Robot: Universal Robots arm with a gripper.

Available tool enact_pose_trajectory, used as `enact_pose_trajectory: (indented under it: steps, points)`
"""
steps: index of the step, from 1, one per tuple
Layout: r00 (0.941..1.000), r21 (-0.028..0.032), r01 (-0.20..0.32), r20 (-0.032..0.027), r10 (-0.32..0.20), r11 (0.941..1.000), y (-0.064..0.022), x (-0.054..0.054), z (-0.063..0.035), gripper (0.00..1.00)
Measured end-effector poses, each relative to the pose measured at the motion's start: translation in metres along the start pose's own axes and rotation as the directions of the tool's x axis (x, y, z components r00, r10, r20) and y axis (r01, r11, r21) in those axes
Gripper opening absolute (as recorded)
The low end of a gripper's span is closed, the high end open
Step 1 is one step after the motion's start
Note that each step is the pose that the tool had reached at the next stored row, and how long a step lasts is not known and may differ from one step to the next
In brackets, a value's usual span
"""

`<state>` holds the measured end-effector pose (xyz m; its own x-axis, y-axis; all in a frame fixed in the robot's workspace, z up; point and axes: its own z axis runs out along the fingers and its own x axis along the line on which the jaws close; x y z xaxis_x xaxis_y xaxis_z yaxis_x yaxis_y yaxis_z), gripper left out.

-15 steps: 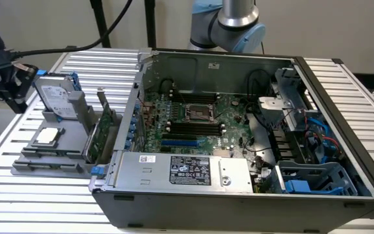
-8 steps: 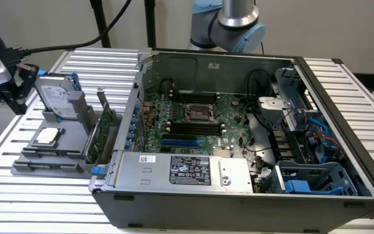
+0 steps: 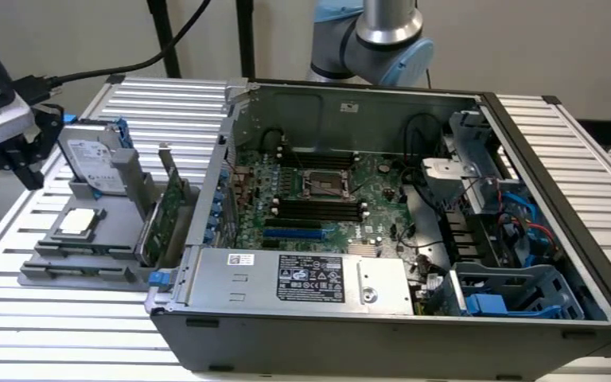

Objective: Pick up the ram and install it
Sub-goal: 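Pick up the ram and move it above insertion slot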

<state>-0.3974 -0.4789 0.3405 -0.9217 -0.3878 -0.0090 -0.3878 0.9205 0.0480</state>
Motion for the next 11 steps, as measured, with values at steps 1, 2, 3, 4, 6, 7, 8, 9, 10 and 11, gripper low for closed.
enact_pose_trajectory:
  steps: [1,2,3,4,6,7,8,9,10,11]
  points:
    - [0.9998,-0.0002,0.02,-0.001,-0.02,0.9998,0.0,0.0,0.0006,0.0]
    - [0.9993,-0.0004,0.038,-0.0018,-0.038,0.9993,-0.0001,0.0,0.0011,0.0]
    - [0.9984,-0.0006,0.056,-0.0026,-0.056,0.9985,-0.0001,0.0,0.0017,0.0]
    - [0.9972,-0.0008,0.074,-0.0035,-0.074,0.9972,-0.0001,0.0,0.0023,0.0]
    - [0.9939,-0.0013,0.11,-0.0052,-0.11,0.9939,-0.0002,0.0,0.0036,0.0]
    - [0.9918,-0.0015,0.128,-0.006,-0.128,0.9918,-0.0002,0.0001,0.0042,0.0]
    - [0.9893,-0.0018,0.145,-0.0069,-0.145,0.9894,-0.0002,0.0001,0.0049,0.0]
    - [0.9864,-0.0021,0.164,-0.0078,-0.164,0.9864,-0.0003,0.0001,0.0056,0.0]
    - [0.9833,-0.0024,0.182,-0.0086,-0.182,0.9833,-0.0003,0.0001,0.0062,0.0]
    - [0.9798,-0.0027,0.2,-0.0094,-0.2,0.9799,-0.0003,0.0001,0.0068,0.0]
